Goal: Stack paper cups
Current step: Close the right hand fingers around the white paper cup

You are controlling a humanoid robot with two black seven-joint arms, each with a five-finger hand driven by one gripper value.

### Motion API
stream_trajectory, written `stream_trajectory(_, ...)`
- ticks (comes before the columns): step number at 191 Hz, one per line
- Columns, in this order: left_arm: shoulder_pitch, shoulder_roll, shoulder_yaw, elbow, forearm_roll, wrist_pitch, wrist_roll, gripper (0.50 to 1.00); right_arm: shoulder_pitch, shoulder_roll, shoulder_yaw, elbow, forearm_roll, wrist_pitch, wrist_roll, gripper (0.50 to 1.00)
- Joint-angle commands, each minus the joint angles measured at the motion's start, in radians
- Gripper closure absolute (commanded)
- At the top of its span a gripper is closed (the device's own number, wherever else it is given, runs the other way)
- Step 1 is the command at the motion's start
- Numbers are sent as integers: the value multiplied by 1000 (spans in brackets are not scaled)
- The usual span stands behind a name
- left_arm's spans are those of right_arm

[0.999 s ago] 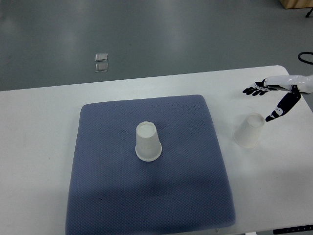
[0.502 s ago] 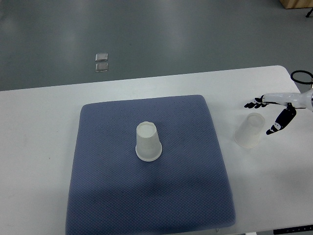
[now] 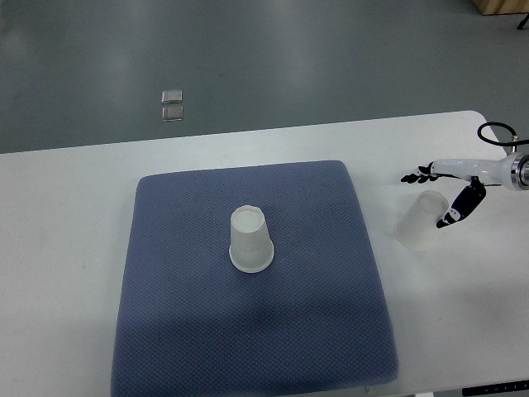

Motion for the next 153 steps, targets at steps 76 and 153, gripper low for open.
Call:
stream_trajectory(76,0,0,0,-1,0,0,0,500,-1,22,-24,0,-3,0,2,673)
stream_trajectory(153,0,0,0,0,0,0,0,500,2,29,-83,-6,-9,-31,8,740)
